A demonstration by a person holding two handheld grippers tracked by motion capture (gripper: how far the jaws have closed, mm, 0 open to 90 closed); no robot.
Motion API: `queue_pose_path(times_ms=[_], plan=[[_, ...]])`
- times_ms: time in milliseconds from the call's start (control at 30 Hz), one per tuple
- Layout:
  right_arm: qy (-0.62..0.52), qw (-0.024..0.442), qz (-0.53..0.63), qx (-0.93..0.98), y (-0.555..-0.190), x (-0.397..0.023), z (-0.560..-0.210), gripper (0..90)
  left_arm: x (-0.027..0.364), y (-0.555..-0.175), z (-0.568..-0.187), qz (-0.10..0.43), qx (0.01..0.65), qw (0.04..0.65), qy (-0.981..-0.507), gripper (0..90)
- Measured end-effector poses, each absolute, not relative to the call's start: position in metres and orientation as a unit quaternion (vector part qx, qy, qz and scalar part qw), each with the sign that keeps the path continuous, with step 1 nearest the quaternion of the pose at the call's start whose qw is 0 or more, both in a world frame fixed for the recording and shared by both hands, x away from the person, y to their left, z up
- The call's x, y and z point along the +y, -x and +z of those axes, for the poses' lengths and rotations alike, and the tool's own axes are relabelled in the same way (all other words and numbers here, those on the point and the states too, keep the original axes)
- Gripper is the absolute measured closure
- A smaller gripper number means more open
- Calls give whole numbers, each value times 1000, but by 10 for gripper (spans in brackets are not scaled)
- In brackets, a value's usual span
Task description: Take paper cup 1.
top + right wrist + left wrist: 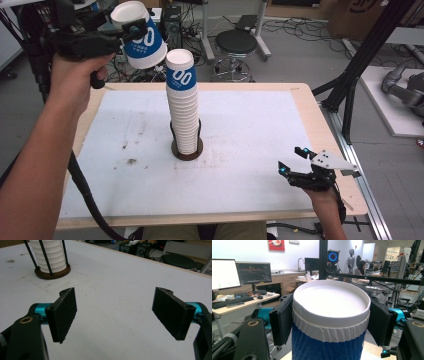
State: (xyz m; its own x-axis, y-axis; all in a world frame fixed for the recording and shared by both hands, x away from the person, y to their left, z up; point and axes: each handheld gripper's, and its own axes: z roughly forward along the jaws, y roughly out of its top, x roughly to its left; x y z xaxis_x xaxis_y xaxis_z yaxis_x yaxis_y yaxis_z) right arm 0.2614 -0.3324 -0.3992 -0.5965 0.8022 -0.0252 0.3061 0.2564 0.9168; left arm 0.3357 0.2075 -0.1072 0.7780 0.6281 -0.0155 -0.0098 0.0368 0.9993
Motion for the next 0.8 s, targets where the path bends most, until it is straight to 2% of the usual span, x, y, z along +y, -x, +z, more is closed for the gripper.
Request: queue_pose_path(times_ms=[200,800], plan=[[-368,255,485,752,-261,-331,-399,202,225,-328,-123,238,243,677,-653,297],[-362,251,478,760,-263,-323,-403,202,246,-312,-217,227,249,658,-673,297]])
